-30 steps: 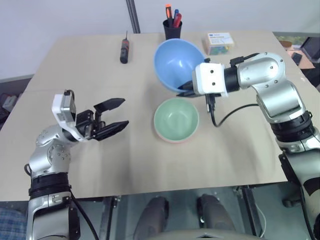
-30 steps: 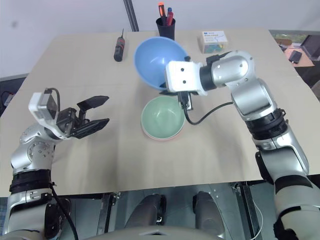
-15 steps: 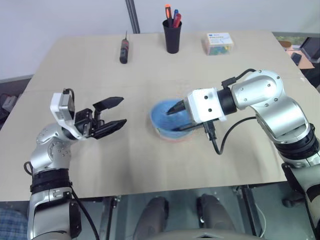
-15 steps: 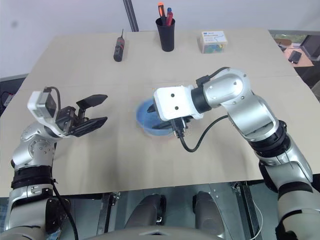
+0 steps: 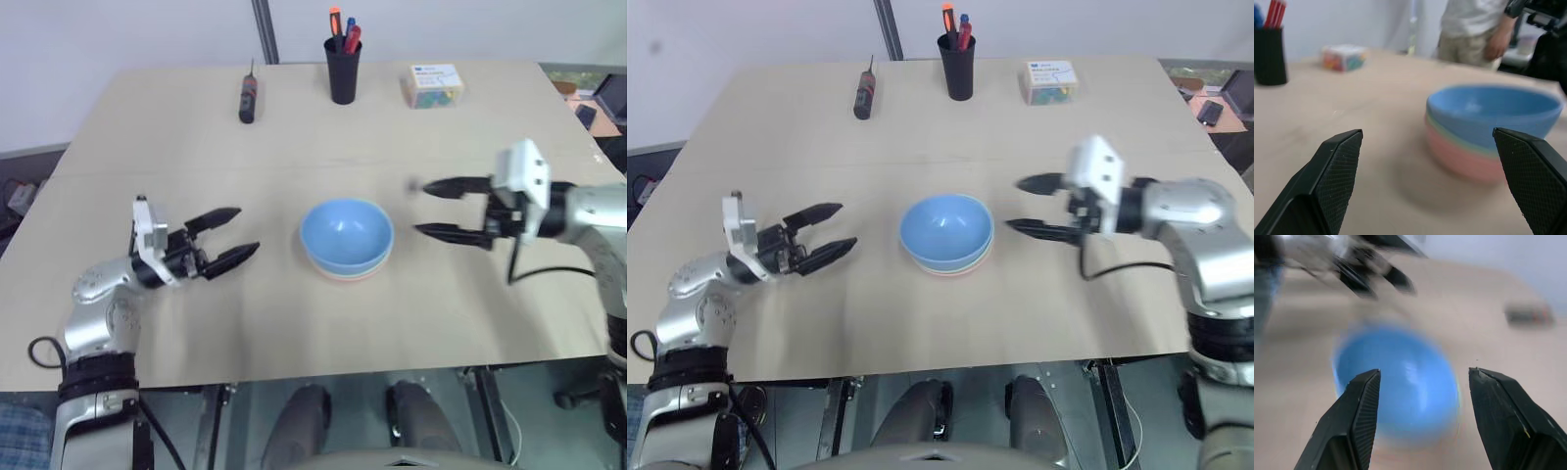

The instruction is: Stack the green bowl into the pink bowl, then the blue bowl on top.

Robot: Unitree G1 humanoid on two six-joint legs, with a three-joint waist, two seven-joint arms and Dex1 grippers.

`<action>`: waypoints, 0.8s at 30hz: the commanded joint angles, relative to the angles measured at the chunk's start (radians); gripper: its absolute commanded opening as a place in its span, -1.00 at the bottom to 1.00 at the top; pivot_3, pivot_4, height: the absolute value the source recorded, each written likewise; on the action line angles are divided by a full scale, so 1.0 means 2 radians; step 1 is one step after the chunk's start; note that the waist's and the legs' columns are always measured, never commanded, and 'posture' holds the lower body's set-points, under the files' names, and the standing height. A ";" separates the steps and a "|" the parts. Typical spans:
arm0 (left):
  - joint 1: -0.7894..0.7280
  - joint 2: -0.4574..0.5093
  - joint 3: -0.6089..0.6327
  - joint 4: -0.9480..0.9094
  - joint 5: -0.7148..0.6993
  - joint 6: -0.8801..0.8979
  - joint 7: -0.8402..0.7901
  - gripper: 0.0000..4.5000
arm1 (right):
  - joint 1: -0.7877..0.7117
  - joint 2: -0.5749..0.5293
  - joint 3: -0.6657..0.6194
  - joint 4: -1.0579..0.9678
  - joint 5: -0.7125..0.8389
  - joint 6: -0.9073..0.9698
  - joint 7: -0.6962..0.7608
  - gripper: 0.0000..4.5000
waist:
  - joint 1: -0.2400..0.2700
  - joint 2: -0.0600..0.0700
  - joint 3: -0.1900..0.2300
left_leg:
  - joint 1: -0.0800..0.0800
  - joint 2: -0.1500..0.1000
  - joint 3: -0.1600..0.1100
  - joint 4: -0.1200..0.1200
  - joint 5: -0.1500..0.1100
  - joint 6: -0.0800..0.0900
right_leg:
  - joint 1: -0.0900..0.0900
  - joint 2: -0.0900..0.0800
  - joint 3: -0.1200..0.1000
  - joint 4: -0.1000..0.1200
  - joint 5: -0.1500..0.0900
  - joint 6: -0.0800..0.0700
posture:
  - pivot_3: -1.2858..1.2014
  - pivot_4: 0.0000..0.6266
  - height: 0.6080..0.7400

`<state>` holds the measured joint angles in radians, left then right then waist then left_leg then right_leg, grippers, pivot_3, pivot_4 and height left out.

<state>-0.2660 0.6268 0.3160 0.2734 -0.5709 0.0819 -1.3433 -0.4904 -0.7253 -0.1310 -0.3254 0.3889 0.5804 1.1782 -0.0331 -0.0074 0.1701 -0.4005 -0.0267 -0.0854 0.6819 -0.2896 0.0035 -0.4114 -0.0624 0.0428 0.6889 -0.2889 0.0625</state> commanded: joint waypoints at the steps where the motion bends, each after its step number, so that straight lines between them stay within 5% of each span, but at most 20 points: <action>1: 0.023 0.003 0.013 -0.040 -0.010 -0.020 -0.002 1.00 | 0.071 -0.002 -0.093 0.041 0.054 -0.084 0.052 0.33 | -0.004 0.000 0.000 | 0.001 0.001 0.001 0.000 0.000 0.000 | 0.000 0.000 0.001 0.001 0.000 0.000 | 0.03 -0.52 1.00; 11: 0.032 -0.006 -0.001 -0.053 -0.010 -0.032 0.001 1.00 | 0.154 0.035 -0.114 0.188 0.066 -0.279 0.120 0.33 | -0.003 0.000 0.000 | 0.005 0.001 0.001 0.001 -0.001 0.002 | 0.004 0.002 0.000 0.003 0.000 0.000 | 0.03 -0.52 1.00; 24: 0.026 -0.008 -0.004 -0.051 -0.009 -0.045 -0.001 1.00 | 0.134 0.039 -0.088 0.259 0.067 -0.341 0.127 0.33 | -0.003 0.000 0.000 | 0.009 0.001 0.001 0.001 -0.001 0.002 | 0.008 0.002 0.001 0.002 0.000 0.000 | 0.03 -0.52 1.00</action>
<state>-0.2064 0.6014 0.3025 0.2018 -0.5778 0.0101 -1.3449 -0.2075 -0.6461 -0.3059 0.2016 0.5044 -0.0821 1.4328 -0.0388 -0.0074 0.1699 -0.3827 -0.0243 -0.0838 0.6830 -0.2919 0.0078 -0.3961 -0.0579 0.0444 0.6928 -0.2887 0.0628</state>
